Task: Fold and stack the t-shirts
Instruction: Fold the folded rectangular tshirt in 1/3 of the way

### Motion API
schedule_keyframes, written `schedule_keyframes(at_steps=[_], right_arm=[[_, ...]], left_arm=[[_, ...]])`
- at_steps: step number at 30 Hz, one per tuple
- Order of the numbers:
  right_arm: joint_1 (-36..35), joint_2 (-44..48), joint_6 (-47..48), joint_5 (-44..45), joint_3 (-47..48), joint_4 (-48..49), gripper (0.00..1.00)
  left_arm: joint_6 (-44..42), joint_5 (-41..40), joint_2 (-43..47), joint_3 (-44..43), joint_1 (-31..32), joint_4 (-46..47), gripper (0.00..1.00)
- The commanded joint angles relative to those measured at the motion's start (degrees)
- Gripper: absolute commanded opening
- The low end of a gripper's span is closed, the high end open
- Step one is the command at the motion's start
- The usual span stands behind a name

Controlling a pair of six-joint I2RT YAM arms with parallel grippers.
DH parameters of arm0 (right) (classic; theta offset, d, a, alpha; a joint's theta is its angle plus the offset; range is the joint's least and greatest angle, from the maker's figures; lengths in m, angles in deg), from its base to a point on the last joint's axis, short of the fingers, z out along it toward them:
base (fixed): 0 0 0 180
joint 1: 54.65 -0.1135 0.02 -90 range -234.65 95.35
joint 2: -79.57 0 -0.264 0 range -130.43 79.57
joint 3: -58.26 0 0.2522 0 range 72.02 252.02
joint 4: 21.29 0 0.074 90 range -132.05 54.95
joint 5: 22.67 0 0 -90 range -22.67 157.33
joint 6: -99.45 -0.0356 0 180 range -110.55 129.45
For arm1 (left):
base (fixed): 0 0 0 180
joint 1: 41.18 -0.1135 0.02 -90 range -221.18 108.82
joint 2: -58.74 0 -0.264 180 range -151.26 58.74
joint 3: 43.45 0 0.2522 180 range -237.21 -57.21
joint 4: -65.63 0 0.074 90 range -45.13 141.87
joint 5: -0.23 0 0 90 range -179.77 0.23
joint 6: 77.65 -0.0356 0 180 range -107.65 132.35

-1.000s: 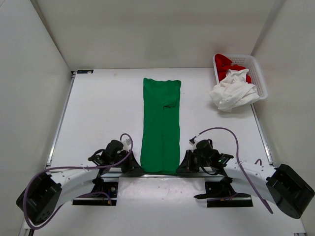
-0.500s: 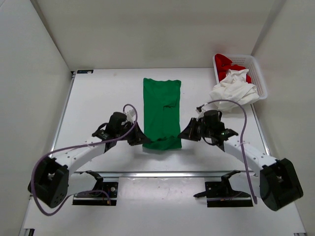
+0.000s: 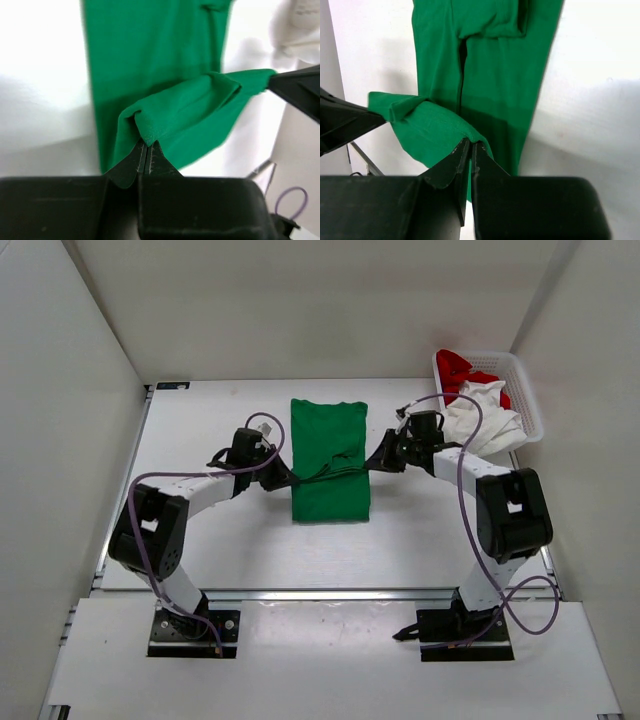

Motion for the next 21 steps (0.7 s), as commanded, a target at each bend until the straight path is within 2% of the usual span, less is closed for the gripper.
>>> schedule_keyframes(at_steps=[1,8,13,16,19,21], right_arm=[[1.0,-3.4,2.1,-1.5,5.4,0.3,0.0],[0.2,-8.6,3.0,0.2,9.9,-0.5,0.0],[0.8,-11.6,2.9,0.4,12.3,-1.4,0.01],[1.1,-12.5,2.9,0.9,13.6,-1.6,0.01],[0.9,-13.2,2.9,1.2,14.9,-1.2,0.05],[1.4,-12.7,3.0,1.8,15.7,-2.2,0.06]], left_arm=[[-1.4,-1.5,-2.5,-3.0,-0.8,1.7,0.0],[0.0,0.6,-7.4,-7.0,-1.8,6.2,0.01],[-0.2,0.5,-10.0,-10.8,-1.8,5.7,0.04],[-0.4,-0.7,-12.0,-12.0,-1.7,6.2,0.09],[0.7,0.4,-13.4,-12.4,-3.1,6.5,0.15],[1.7,1.6,-12.1,-11.8,-4.1,8.4,0.23]])
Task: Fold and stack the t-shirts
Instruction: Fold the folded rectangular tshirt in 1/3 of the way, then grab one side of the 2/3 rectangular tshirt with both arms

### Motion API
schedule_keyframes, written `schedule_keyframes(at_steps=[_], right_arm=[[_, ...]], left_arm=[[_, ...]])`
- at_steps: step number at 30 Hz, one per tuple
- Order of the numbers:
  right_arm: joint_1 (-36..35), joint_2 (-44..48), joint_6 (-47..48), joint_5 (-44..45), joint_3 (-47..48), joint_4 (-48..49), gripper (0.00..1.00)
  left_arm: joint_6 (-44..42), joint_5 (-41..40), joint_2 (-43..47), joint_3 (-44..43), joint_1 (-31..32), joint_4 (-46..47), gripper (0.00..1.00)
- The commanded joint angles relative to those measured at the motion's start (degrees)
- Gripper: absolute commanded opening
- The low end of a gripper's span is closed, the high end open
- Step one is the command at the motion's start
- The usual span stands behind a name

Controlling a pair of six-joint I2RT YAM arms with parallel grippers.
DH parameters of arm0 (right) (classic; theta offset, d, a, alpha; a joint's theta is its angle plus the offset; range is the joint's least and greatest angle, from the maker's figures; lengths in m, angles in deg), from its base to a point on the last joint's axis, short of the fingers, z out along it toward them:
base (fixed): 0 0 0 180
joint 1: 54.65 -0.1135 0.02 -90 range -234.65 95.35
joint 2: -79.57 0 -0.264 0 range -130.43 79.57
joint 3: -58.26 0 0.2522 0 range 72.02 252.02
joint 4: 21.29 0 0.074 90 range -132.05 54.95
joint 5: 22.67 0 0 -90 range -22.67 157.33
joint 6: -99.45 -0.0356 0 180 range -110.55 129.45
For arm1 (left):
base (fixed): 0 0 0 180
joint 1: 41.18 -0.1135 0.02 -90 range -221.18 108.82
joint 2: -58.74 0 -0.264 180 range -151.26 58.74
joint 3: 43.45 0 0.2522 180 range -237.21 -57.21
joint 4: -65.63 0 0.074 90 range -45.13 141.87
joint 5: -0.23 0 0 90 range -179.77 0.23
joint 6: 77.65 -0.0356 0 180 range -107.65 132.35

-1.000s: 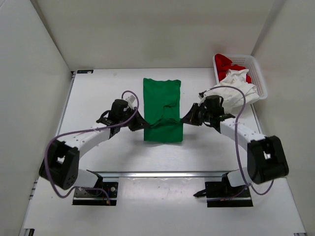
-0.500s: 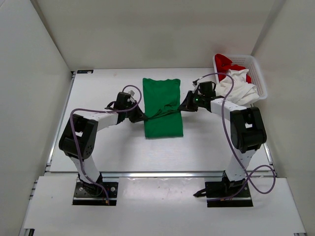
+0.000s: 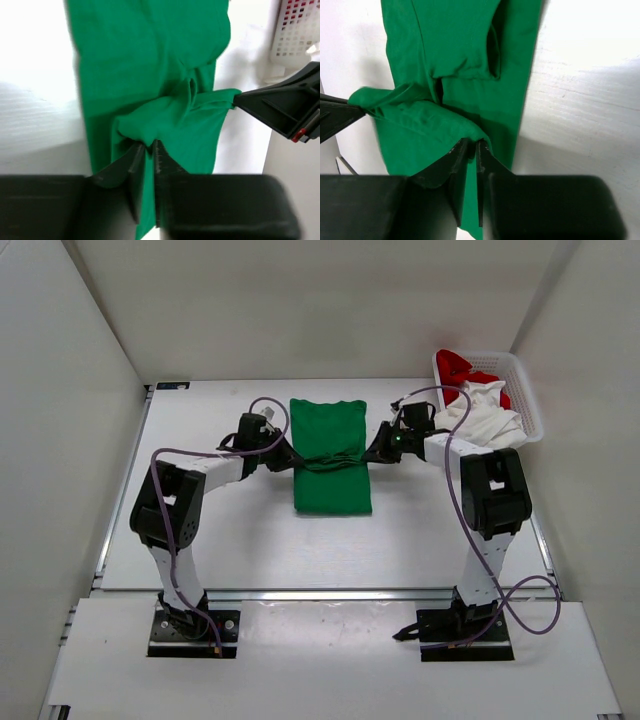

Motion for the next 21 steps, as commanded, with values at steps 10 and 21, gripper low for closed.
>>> schedule_keyframes(at_steps=[10,21], right_arm=[[-1.7,12.3,3.5,7.2,-0.1,-1.3,0.34],[-9.9,15.9,-2.2,2.2,-18.1,10.8,0.01]], left_arm=[[0.5,-1.5,13.9,4.0,-0.4,2.7,0.33],[6.3,2.1,13.1,24.6,6.7,16.2,0.29]])
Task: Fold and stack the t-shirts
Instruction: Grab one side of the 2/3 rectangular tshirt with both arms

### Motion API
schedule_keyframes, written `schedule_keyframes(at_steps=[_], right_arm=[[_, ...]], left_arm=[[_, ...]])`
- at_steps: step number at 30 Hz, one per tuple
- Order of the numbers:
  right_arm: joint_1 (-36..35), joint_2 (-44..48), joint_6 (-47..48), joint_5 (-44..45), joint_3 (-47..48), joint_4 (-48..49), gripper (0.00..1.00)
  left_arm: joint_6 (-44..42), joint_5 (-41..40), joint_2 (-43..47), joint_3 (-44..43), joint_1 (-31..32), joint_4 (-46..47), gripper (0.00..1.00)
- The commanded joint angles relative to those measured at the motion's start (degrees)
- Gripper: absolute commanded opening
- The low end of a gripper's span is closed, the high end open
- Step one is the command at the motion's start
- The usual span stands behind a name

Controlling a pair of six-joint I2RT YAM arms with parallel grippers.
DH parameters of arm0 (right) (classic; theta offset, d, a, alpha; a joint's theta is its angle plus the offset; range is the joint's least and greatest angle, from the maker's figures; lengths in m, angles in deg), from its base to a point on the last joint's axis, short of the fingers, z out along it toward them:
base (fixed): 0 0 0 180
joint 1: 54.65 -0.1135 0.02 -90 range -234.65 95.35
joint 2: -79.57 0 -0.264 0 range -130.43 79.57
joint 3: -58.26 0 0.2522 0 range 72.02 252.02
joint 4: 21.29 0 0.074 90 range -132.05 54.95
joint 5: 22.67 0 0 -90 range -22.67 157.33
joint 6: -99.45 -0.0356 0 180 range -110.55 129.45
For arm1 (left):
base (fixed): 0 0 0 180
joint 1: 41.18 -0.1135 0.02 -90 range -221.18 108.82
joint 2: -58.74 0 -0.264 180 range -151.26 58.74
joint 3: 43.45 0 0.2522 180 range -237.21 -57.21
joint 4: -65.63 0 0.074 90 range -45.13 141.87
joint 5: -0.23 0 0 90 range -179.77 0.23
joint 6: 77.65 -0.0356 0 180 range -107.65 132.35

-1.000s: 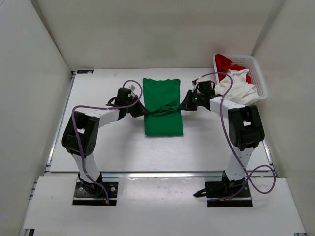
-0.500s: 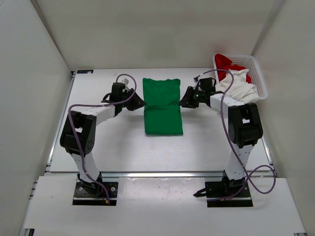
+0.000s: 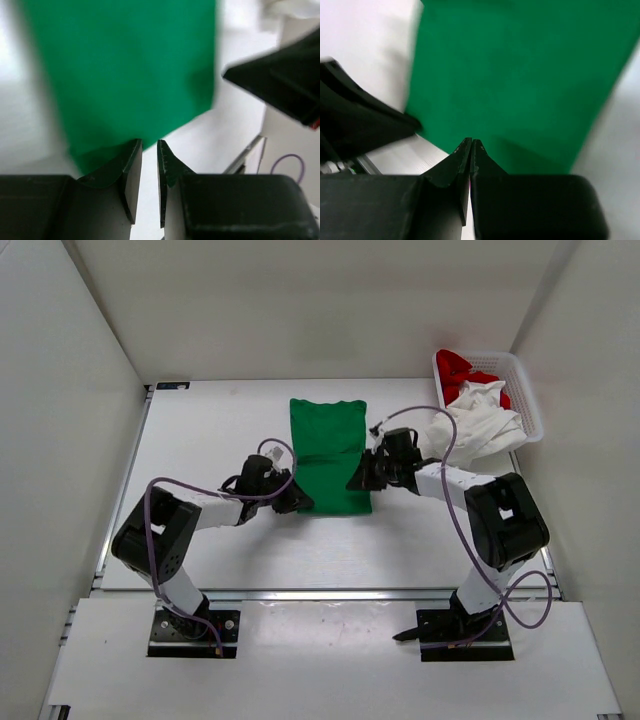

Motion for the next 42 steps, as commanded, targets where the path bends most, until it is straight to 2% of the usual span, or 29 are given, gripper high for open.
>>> schedule_keyframes(at_steps=[1,9,12,16,18,25,29,32,33,34,37,38,39,40,42], right_arm=[[0.5,2.7,-2.4,0.1,-5.6,4.4,0.0],[1.9,0.3,-6.3,-1.1,-13.0,6.6,0.0],[2.2,1.7,-6.8,-4.5,-15.5,9.4,0.01],[2.8,7.9,-6.2,-3.3,-17.2,9.2,0.15],[3.8,10.7,-6.8,-3.4,-19.2,10.1,0.21],[4.9,10.1,-7.7,-2.7,-22.9,11.0,0.4],[4.5,7.1,-7.9,-4.0,-21.7,11.0,0.43],[4.2,5.7,-9.1,-2.9,-21.5,11.5,0.43],[4.3,5.5,-9.0,-3.1,-20.8,11.6,0.43],[3.9,4.9,-9.9,-3.1,-20.5,11.7,0.42],[3.4,3.7,-10.1,-3.6,-20.0,12.3,0.28],[2.9,3.4,-10.5,-2.9,-20.3,12.4,0.2],[3.0,3.3,-10.8,-2.6,-20.3,12.9,0.1],[2.7,3.4,-11.2,-2.2,-20.6,13.5,0.07],[1.9,4.3,-11.1,-1.0,-20.8,12.2,0.01]], left_arm=[[0.9,0.5,0.5,3.2,-2.2,4.4,0.29],[0.3,0.8,-1.0,8.8,-6.6,4.9,0.28],[1.7,1.9,2.7,10.4,-8.0,6.7,0.37],[1.6,-2.6,11.6,12.5,-7.1,4.6,0.5],[1.1,-4.8,14.4,13.3,-6.9,3.5,0.52],[-1.3,-4.2,8.3,11.5,-7.4,0.0,0.51],[-1.1,-2.2,3.0,9.0,-6.0,0.3,0.54],[-0.6,-3.1,1.4,8.2,-4.9,0.8,0.5],[-0.4,-3.4,0.9,7.9,-4.7,1.4,0.43],[0.0,-3.1,0.8,8.0,-4.9,1.8,0.4],[0.1,-3.1,0.7,8.2,-5.0,2.2,0.24],[0.0,-3.0,0.8,8.3,-4.8,2.3,0.21],[0.1,-2.9,1.2,8.5,-5.0,1.7,0.13],[0.1,-3.1,2.0,8.6,-4.8,1.6,0.06],[-0.7,-3.1,3.5,8.8,-5.0,0.1,0.0]])
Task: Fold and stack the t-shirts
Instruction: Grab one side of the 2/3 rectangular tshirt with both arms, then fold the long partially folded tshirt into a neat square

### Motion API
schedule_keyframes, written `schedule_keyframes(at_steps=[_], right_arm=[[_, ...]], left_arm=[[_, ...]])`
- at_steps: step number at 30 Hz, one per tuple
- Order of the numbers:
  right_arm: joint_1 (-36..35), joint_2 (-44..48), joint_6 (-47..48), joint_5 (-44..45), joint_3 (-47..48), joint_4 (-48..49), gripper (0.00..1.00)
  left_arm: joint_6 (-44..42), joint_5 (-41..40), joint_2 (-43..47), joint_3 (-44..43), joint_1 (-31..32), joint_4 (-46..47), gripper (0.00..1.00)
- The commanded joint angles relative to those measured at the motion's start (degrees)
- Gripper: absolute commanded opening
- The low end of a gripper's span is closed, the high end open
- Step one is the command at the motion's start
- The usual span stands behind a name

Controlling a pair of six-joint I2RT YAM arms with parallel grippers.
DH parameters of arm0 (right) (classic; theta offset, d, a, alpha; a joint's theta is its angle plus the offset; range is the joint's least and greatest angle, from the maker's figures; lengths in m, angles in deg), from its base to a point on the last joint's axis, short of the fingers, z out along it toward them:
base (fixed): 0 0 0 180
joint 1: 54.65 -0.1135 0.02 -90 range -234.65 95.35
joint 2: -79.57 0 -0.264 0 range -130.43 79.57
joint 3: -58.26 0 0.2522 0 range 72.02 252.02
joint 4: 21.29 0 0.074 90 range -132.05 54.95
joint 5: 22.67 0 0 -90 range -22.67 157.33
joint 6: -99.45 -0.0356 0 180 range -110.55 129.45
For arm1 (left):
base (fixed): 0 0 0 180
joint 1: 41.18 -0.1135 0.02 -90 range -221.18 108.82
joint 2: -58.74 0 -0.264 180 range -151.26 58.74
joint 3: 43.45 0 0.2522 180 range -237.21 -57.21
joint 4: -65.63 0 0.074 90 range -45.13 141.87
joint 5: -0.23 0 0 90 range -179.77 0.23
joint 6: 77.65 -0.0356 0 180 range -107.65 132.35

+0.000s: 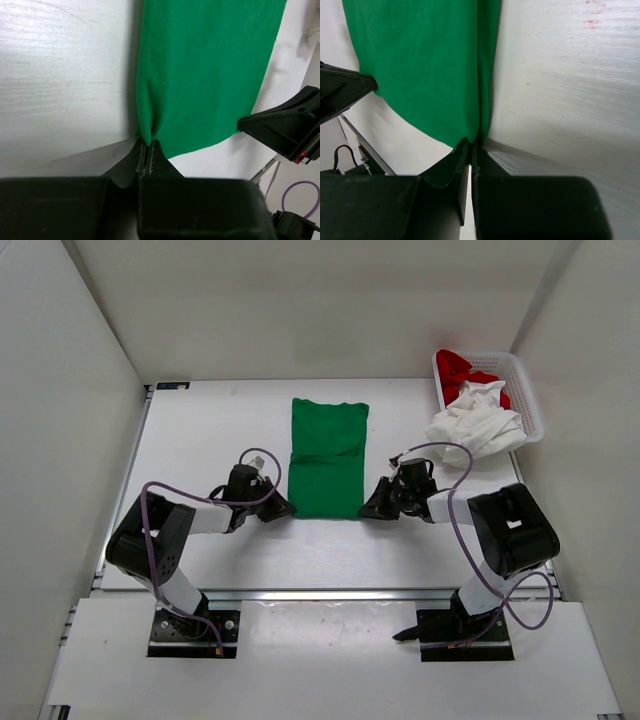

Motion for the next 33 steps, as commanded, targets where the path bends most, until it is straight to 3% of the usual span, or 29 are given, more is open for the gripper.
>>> schedule_keyframes(at_steps=[1,5,12,14,16,20,23,28,33], right_arm=[[-1.7,1.7,-0.4,2.0,0.1,1.4,0.0],[-6.7,9.1,-0.2,4.8,-4.4,-2.0,0.0],[-20.7,32.2,-4.6,13.3,-12.5,-17.0,0.0],[-21.1,36.1,-5.2,13.3,-10.9,-20.6,0.0],[-17.6,39.0,-3.5,12.9,-6.9,-24.1,0.01],[-7.2,33.9,4.6,8.1,4.4,-24.2,0.0],[1.8,24.6,7.6,5.4,11.8,-21.6,0.0],[7.2,6.6,11.6,4.3,27.1,-20.7,0.0],[10.3,-6.5,12.5,4.2,35.4,-20.5,0.0]], left_arm=[[-1.5,-0.2,4.2,0.3,0.5,-3.4,0.0],[-3.8,1.3,10.4,3.1,1.0,-9.3,0.0],[-8.4,0.9,33.9,8.4,4.8,-33.2,0.0],[-8.2,1.4,40.2,6.2,2.4,-36.9,0.0],[-8.5,0.7,40.7,-1.5,1.1,-39.8,0.0],[-10.4,-3.8,31.1,-15.0,1.6,-38.5,0.0],[-9.0,-4.5,21.2,-23.7,1.1,-33.1,0.0],[-8.3,-5.3,2.9,-37.3,0.5,-31.4,0.0],[-8.8,-7.3,-13.5,-50.6,-0.2,-32.8,0.0]])
